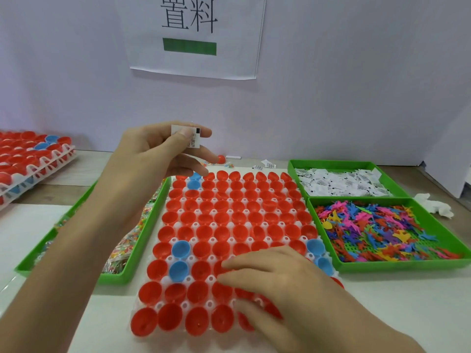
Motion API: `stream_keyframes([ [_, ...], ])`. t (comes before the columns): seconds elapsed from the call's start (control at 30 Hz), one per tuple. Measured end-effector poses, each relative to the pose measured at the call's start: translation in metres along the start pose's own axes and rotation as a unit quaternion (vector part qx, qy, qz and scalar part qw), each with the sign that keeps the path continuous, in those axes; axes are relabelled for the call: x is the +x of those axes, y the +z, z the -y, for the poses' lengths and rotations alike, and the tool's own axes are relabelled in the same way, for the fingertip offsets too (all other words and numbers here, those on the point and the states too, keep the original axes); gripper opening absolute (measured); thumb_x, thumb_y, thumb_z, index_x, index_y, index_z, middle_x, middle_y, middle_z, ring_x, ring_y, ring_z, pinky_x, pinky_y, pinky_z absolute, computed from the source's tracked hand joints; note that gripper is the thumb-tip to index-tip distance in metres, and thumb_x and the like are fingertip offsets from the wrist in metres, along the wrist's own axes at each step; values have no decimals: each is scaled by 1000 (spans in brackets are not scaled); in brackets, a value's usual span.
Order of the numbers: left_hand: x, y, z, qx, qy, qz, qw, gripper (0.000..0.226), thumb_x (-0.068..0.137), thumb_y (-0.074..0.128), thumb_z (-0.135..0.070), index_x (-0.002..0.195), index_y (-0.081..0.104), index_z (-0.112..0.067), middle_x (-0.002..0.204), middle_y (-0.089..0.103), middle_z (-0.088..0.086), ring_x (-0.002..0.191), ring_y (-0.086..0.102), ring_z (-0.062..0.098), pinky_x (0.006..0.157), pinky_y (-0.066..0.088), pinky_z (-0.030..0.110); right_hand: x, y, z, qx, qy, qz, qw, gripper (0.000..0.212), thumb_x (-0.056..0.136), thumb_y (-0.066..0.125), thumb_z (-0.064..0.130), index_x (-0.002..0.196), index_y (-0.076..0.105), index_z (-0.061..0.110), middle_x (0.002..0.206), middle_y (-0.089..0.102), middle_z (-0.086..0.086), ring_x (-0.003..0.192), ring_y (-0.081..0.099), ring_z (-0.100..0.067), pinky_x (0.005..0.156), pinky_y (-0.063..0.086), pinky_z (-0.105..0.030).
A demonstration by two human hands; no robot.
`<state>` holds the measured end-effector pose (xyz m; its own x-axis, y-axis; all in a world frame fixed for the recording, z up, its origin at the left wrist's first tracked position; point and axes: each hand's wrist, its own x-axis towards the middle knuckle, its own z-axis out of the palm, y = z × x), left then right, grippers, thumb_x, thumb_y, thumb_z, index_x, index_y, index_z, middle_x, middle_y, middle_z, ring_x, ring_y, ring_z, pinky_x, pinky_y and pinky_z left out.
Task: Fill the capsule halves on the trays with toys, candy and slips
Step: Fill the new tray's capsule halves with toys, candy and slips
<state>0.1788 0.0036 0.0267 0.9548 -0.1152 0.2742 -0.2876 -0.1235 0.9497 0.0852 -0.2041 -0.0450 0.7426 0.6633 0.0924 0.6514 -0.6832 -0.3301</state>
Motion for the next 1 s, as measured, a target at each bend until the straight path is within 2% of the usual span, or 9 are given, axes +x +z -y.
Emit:
stream_keyframes([
  [0.1,1,1,2,0,2,0,1000,25,104,48,-24,109,72,-20,88,79,4,77,75,22,70,59,19,-2,7,0,-66,27,-23,997,39,85,44,54,114,70,47,119,66,30,112,57,13,102,37,-19],
  [0.2,0,5,7,7,5,11,1000,24,103,48,-25,109,72,-23,88,79,3,77,75,21,72,60,21,-2,-1,-13,28,32,-67,997,32,89,52,53,116,67,46,123,63,33,118,51,16,108,32,-17],
  [0.27,0,8,12,19,4,26,999,24,103,48,-26,112,71,-25,90,79,2,78,75,21,75,61,25,2,-22,-42,98,93,-155,979,22,92,59,46,110,70,42,113,66,32,108,56,15,95,40,-8],
  [0.33,0,12,14,37,-5,44,998,25,104,48,-27,114,70,-26,92,79,1,80,75,21,77,61,29,7,-50,-84,87,191,-212,954,12,93,66,32,97,73,41,94,71,24,88,63,8,76,50,-12],
  [0.5,-1,19,18,59,-22,70,996,24,104,47,-26,110,70,-25,90,79,-2,77,75,18,75,62,30,4,-82,-185,7,390,-103,915,11,89,72,25,85,69,34,95,71,7,79,60,0,66,44,-22],
  [0.67,1,26,25,67,-28,56,996,26,102,48,-28,105,73,-26,88,79,-2,75,74,18,79,57,37,6,-62,-209,48,388,-97,915,22,91,70,21,79,68,39,89,69,17,88,62,0,72,43,-22],
  [0.77,-1,33,30,61,-33,58,996,27,101,48,-30,102,74,-25,87,79,0,75,73,21,79,58,38,2,-61,-211,36,372,-111,921,19,90,72,22,78,70,37,85,67,21,79,58,5,64,37,-12],
  [0.9,0,37,34,59,-33,58,996,28,99,48,-31,101,74,-22,85,79,3,72,73,22,78,57,43,-9,-73,-206,28,347,-185,919,15,82,79,21,75,72,33,76,68,12,67,58,-1,58,36,-15],
  [1.0,1,38,35,54,-29,46,997,28,96,49,-34,101,74,-22,84,78,4,70,72,23,77,57,43,-14,-81,-201,60,354,-83,930,12,76,84,26,72,75,32,62,68,7,53,58,0,53,39,-16],
])
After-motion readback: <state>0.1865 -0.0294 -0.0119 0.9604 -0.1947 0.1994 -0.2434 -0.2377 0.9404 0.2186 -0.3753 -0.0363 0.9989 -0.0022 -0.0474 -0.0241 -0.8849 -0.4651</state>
